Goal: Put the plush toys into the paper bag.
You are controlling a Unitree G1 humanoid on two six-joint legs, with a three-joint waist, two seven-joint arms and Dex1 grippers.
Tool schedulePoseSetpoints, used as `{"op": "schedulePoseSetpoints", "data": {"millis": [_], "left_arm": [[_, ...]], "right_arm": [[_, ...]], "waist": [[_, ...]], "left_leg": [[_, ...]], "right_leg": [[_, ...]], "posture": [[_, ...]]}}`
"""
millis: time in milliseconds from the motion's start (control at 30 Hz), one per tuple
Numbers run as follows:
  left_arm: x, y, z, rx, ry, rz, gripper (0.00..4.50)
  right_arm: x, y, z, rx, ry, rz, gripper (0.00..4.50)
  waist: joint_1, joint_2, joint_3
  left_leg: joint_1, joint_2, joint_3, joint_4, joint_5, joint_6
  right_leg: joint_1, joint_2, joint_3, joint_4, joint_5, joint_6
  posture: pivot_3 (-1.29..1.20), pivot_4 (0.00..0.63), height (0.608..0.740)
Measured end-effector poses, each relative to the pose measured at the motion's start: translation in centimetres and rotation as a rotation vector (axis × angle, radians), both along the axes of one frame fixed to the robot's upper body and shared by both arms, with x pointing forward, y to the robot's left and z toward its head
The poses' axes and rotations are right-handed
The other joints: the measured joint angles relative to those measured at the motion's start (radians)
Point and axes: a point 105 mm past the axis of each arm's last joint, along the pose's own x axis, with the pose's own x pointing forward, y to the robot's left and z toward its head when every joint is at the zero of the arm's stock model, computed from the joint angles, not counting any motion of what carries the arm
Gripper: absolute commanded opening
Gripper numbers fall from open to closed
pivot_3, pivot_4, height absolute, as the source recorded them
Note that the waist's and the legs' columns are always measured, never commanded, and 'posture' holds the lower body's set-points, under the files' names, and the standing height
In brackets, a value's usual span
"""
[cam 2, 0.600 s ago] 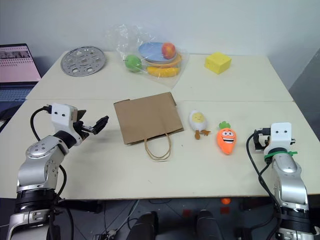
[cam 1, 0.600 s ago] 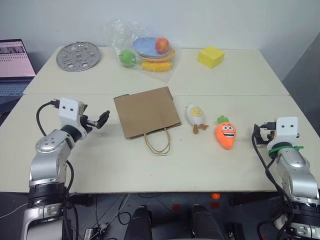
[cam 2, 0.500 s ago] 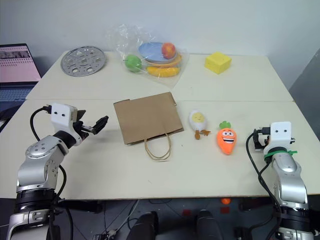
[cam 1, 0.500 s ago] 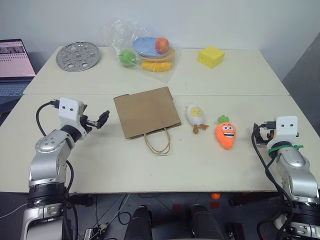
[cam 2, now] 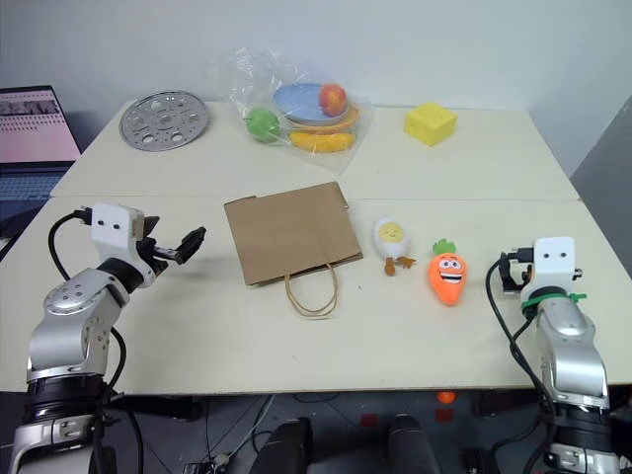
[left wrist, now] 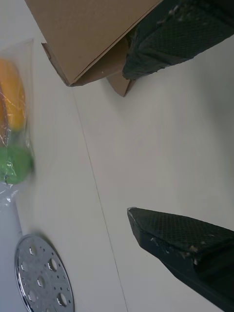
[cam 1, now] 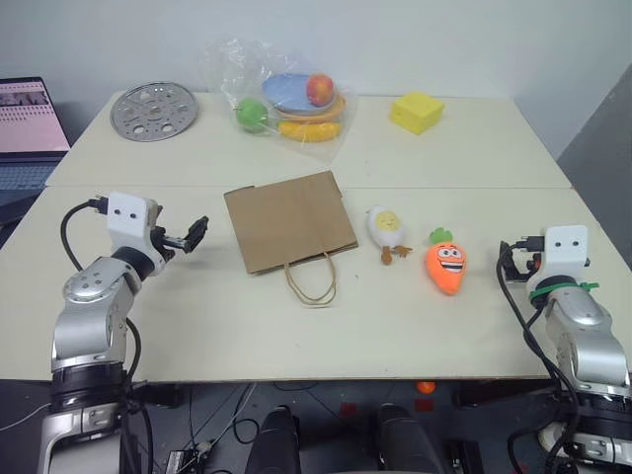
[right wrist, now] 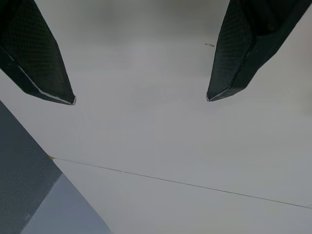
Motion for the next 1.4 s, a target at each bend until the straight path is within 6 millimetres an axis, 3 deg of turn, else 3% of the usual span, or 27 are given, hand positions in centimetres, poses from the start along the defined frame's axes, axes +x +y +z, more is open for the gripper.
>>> {"op": "schedulePoseSetpoints", "data": {"millis": [167, 433, 533, 567, 633, 767, 1000, 1167, 1267, 1400], "left_arm": [[-0.5, -0.4, 1.7, 0.045, -0.028, -0.064, 4.47], [-2.5, -5.3, 4.6, 0.117, -0.067, -0.405, 4.47], [-4.5, -10.9, 3.7, 0.266, 0.011, -0.698, 4.47], [-5.5, -13.5, 2.8, 0.317, 0.038, -0.815, 4.47], [-7.0, -16.5, 0.6, 0.391, 0.100, -0.979, 4.47], [-8.0, -19.1, -2.0, 0.511, 0.184, -1.124, 4.47], [-7.9, -18.8, -5.2, 0.645, 0.283, -1.198, 4.47], [-7.8, -18.5, -5.8, 0.665, 0.296, -1.216, 4.47], [-7.7, -18.8, -5.6, 0.649, 0.297, -1.241, 3.87], [-7.8, -19.2, -5.7, 0.622, 0.299, -1.263, 2.63]], "right_arm": [[0.3, 0.2, 1.0, -0.028, 0.000, 0.082, 4.50], [0.1, 4.8, 3.9, -0.004, -0.022, 0.465, 4.50], [-2.0, 8.0, 5.5, -0.016, 0.014, 0.743, 4.50], [-3.2, 9.6, 5.9, -0.037, 0.039, 0.859, 4.50], [-4.9, 12.0, 6.0, -0.041, 0.072, 1.010, 4.50], [-7.0, 13.8, 5.5, -0.037, 0.163, 1.130, 4.50], [-7.8, 15.1, 6.1, -0.025, 0.153, 1.138, 4.50], [-8.0, 14.9, 6.1, -0.012, 0.146, 1.106, 4.50], [-8.2, 14.6, 5.5, 0.003, 0.165, 1.087, 4.50], [-8.1, 14.5, 5.3, 0.009, 0.161, 1.068, 4.50]], "waist": [[0.000, 0.000, 0.000], [-0.001, 0.000, 0.000], [0.005, 0.001, 0.001], [0.009, 0.001, 0.001], [0.009, 0.000, 0.001], [0.008, 0.000, 0.001], [0.009, 0.000, 0.001], [0.016, 0.000, 0.001], [0.022, 0.000, 0.001], [0.021, 0.000, 0.001]], "left_leg": [[0.000, 0.000, 0.000, 0.000, 0.000, 0.000], [-0.001, 0.000, 0.000, 0.000, 0.000, 0.000], [-0.003, 0.000, 0.000, -0.001, 0.000, 0.000], [-0.003, 0.000, 0.000, -0.001, 0.000, 0.000], [-0.003, 0.000, 0.000, -0.001, -0.001, 0.000], [-0.004, 0.000, 0.000, 0.000, -0.001, 0.000], [-0.004, 0.000, 0.000, 0.000, -0.001, 0.000], [-0.005, 0.000, 0.000, 0.000, -0.001, 0.000], [-0.005, 0.000, 0.000, 0.000, -0.001, 0.000], [-0.005, 0.000, 0.000, 0.001, -0.001, 0.000]], "right_leg": [[0.000, 0.000, 0.000, 0.000, 0.000, 0.000], [0.000, 0.000, 0.000, -0.002, 0.000, 0.000], [0.000, 0.000, 0.000, -0.005, -0.001, 0.000], [0.001, 0.000, 0.000, -0.006, -0.001, 0.000], [0.000, 0.000, 0.000, -0.006, -0.001, 0.000], [0.000, 0.000, 0.000, -0.006, -0.004, 0.001], [-0.001, 0.000, 0.000, -0.006, -0.005, 0.000], [-0.001, 0.000, -0.001, -0.006, -0.005, 0.001], [-0.001, 0.000, -0.001, -0.006, -0.005, 0.001], [-0.001, 0.000, -0.001, -0.006, -0.005, 0.001]], "posture": [[0.00, 0.150, 0.740], [0.00, 0.150, 0.740], [0.00, 0.150, 0.740], [0.00, 0.150, 0.740], [0.00, 0.150, 0.740], [0.00, 0.150, 0.740], [0.00, 0.150, 0.740], [0.00, 0.150, 0.740], [0.00, 0.150, 0.740], [0.00, 0.150, 0.740]]}}
